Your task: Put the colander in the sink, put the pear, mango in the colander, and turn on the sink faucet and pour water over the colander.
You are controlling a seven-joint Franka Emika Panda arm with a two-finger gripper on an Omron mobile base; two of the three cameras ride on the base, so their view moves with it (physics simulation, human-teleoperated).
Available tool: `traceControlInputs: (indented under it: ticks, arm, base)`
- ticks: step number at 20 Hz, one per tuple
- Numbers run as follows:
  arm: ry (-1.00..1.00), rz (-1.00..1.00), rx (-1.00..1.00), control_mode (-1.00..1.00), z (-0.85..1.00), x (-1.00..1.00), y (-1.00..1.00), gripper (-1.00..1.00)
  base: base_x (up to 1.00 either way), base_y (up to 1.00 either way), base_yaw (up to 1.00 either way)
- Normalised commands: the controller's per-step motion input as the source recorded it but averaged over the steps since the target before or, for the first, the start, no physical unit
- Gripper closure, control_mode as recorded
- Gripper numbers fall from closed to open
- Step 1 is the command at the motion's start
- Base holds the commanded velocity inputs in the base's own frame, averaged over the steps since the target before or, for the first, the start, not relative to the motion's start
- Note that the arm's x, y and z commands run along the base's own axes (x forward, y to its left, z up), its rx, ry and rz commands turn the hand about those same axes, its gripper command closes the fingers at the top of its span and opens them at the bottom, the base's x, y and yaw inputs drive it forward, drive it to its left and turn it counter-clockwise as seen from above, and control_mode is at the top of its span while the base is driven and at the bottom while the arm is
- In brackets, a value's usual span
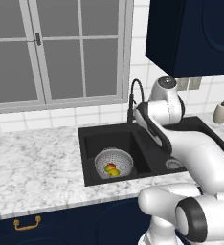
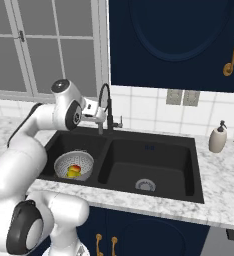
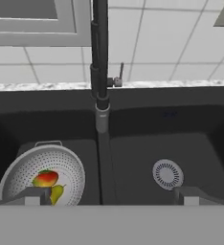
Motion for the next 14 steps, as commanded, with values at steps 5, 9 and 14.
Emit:
traceControlInputs:
  ticks: [5, 9, 14]
  arm:
    - [0.00, 0.00, 0.01, -1.00, -0.15, 0.30, -0.02, -1.00]
    - [0.00, 0.00, 0.05, -1.00, -0.17, 0.37, -0.04, -1.00]
    - [0.00, 0.00, 0.04, -1.00, -0.16, 0.39, -0.01, -1.00]
  base:
    - [0.00, 0.00, 0.00]
    - [0.00, 0.00, 0.00]
    - [0.00, 0.00, 0.00]
